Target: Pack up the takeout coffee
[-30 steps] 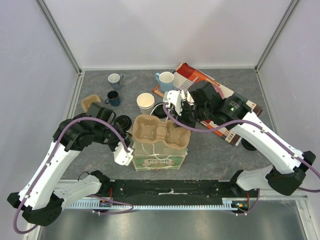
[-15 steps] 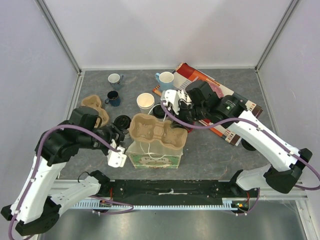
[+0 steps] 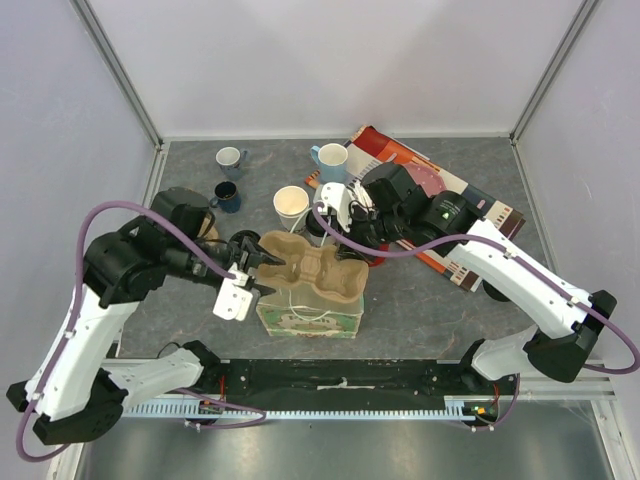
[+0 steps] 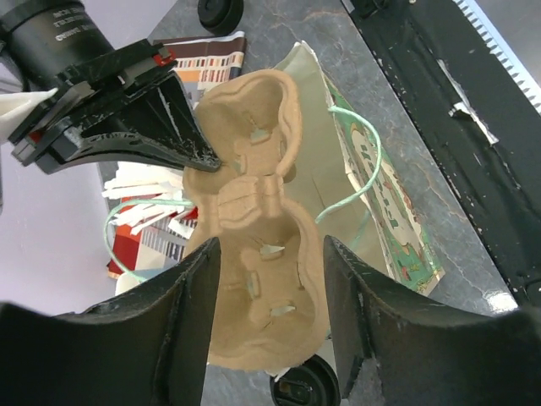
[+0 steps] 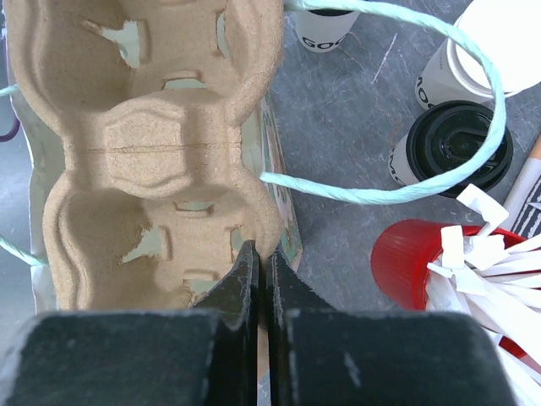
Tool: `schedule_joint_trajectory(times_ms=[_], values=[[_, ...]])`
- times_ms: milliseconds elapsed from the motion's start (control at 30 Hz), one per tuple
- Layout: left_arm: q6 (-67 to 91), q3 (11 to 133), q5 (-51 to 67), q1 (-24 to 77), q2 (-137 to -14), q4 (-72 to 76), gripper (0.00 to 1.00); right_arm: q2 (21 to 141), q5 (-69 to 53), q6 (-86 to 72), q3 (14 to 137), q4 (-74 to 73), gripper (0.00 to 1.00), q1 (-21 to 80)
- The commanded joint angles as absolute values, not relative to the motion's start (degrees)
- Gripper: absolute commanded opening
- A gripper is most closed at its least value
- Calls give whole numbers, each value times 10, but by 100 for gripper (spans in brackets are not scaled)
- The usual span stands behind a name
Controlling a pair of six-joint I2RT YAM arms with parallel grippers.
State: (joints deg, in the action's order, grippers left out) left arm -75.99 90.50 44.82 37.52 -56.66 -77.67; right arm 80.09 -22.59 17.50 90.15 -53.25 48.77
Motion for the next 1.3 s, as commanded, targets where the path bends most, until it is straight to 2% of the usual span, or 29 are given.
schedule_joint_trajectory(times_ms=[0,133,267,333,467,633,733,833,867,900,1100,1267], values=[[-796,897,462,404,-563,-840,59,805,-226,170,910,-518,0,490],[-827,857,402,469,-557,-820,57,818,-227,172,939,-534,0,492],[-873,865,320,568,-570,-850,51,820,-223,172,944,-539,0,491],[-880,861,292,584,-571,-856,50,820,-223,171,943,-538,0,491],[-876,833,236,627,-575,-816,40,819,-226,171,945,-538,0,491],[-916,802,136,634,-573,-794,40,814,-225,174,943,-541,0,492],[-916,782,130,634,-564,-769,39,814,-228,177,942,-541,0,491],[-898,770,128,635,-554,-717,17,815,-230,179,941,-541,0,492],[-898,770,129,637,-547,-716,5,815,-229,180,940,-542,0,491],[-897,771,129,638,-542,-715,2,815,-229,181,940,-544,0,492],[-858,794,179,641,-514,-736,2,814,-214,184,939,-548,0,491],[-756,875,258,641,-540,-799,2,828,-188,185,947,-563,0,492]])
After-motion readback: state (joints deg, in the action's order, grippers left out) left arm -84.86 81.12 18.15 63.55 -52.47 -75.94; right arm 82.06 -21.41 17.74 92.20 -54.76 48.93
